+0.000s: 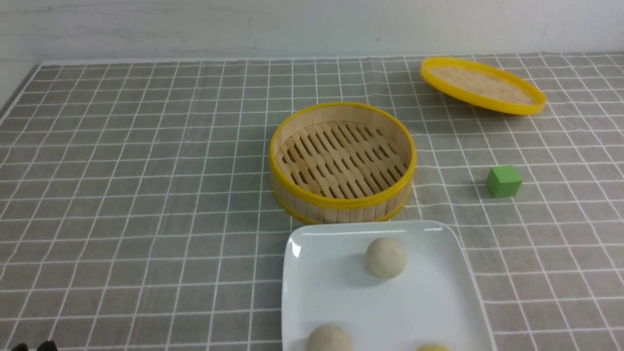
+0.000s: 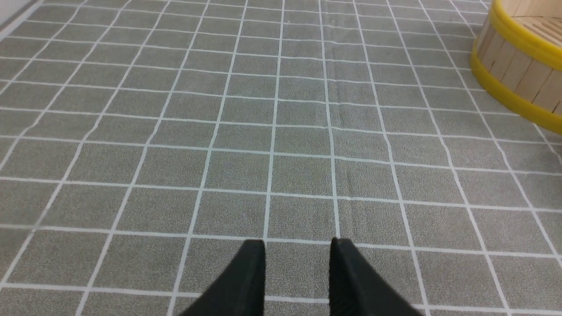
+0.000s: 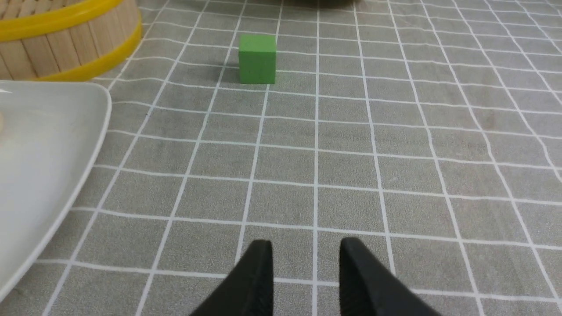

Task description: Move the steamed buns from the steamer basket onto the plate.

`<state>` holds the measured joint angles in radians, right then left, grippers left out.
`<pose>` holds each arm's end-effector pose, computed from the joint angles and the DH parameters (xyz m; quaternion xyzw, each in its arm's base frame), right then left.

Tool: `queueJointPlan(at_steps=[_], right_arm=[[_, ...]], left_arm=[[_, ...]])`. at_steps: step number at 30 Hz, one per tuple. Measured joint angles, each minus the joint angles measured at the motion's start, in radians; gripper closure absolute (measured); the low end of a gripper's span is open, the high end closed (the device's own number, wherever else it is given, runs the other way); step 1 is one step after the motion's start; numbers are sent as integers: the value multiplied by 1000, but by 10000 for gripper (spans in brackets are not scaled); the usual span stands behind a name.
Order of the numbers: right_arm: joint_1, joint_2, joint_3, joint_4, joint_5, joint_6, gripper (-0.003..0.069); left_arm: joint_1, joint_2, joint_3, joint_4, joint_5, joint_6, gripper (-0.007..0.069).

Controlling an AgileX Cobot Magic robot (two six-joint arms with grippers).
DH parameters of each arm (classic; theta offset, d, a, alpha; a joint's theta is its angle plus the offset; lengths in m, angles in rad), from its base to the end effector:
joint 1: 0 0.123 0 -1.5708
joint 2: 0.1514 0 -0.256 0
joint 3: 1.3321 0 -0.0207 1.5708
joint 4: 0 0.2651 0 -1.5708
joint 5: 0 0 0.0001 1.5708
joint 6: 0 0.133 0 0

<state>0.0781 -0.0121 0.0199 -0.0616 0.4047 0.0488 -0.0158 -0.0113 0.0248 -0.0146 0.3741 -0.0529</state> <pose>0.1349 0.0073 0.1577 -0.0278 0.8115 0.0107 0.5835 0.1364 -0.0029 0.1595 -0.0188 0.8047 -0.0266 0.5928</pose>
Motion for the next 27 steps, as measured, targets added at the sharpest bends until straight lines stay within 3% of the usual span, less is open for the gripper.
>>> queueJointPlan(at_steps=[27], right_arm=[[0,0,-1,44,-3,1,419]], left_arm=[[0,0,0,0,0,0,384]])
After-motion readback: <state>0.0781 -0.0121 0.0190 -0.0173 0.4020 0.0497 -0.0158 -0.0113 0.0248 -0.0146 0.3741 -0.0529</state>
